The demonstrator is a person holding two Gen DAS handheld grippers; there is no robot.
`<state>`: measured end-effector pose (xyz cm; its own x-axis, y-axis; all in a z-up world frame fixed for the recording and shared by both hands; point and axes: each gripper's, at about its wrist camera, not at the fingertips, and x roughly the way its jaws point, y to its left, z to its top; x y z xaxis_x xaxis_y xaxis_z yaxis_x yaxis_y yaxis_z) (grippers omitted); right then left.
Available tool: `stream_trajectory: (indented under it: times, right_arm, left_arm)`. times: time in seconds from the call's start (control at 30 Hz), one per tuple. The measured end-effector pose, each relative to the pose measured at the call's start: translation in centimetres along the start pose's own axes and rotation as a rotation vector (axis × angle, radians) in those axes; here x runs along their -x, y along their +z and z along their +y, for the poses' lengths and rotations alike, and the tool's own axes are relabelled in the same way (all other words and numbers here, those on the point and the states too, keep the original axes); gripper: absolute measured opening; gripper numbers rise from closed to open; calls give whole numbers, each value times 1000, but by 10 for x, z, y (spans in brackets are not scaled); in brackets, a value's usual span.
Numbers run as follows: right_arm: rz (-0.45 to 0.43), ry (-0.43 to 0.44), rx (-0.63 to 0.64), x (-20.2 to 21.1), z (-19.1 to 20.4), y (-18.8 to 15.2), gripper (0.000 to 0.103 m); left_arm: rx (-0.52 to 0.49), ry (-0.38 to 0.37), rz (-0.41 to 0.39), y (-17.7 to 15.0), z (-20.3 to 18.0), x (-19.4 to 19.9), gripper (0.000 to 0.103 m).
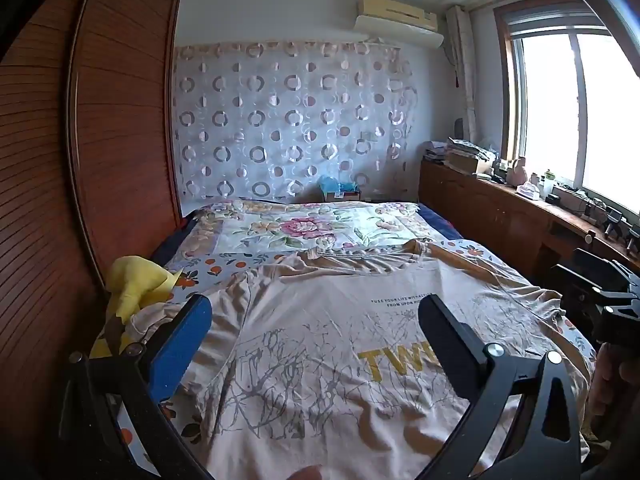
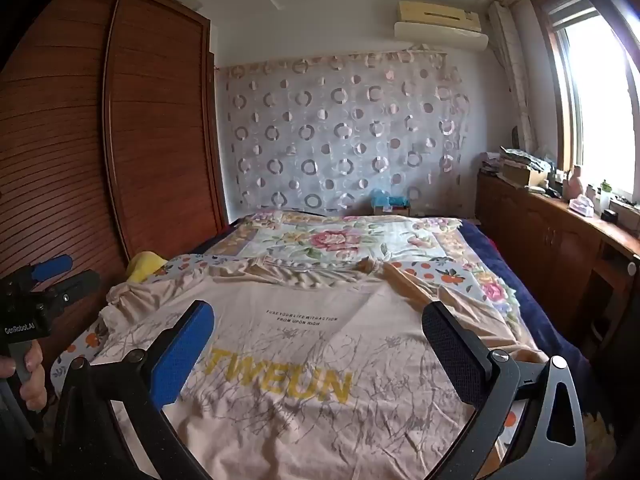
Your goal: Fold small clothes
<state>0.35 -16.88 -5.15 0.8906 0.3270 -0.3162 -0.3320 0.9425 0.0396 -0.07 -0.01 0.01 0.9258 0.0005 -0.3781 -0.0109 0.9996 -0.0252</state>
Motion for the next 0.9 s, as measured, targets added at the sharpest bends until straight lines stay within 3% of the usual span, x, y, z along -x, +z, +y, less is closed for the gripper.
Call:
stream_trajectory:
  times: [0.9]
  right_arm:
    - [-3,-1,6,-1,3,-1,103]
  left_arm:
    - [-10,8,2,0,0,0,103]
